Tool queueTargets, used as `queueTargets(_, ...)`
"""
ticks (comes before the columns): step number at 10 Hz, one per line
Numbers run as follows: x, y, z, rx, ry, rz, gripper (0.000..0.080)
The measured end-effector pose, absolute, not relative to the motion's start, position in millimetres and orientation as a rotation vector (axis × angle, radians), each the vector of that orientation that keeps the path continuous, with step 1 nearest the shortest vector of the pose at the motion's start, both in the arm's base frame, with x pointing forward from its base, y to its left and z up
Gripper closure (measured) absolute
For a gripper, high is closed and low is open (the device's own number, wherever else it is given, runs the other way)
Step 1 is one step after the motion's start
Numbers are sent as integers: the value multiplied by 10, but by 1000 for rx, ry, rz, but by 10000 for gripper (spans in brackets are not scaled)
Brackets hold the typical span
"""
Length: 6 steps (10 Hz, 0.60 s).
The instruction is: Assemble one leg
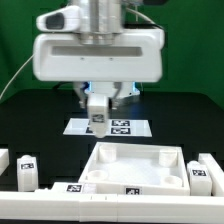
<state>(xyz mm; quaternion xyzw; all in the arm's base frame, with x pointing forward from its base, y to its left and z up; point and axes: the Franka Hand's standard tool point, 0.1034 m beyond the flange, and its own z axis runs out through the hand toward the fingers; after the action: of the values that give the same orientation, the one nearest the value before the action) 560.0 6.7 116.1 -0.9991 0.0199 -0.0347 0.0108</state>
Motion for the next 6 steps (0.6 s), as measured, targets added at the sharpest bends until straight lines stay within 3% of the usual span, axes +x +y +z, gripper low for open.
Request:
queueTargets(3,5771,622,1122,-3101,4,-230,517)
queueTargets(5,5785,632,1118,-3097,-4,-262,517)
queueTargets(6,5851,630,1143,-3080,-5,-433,517)
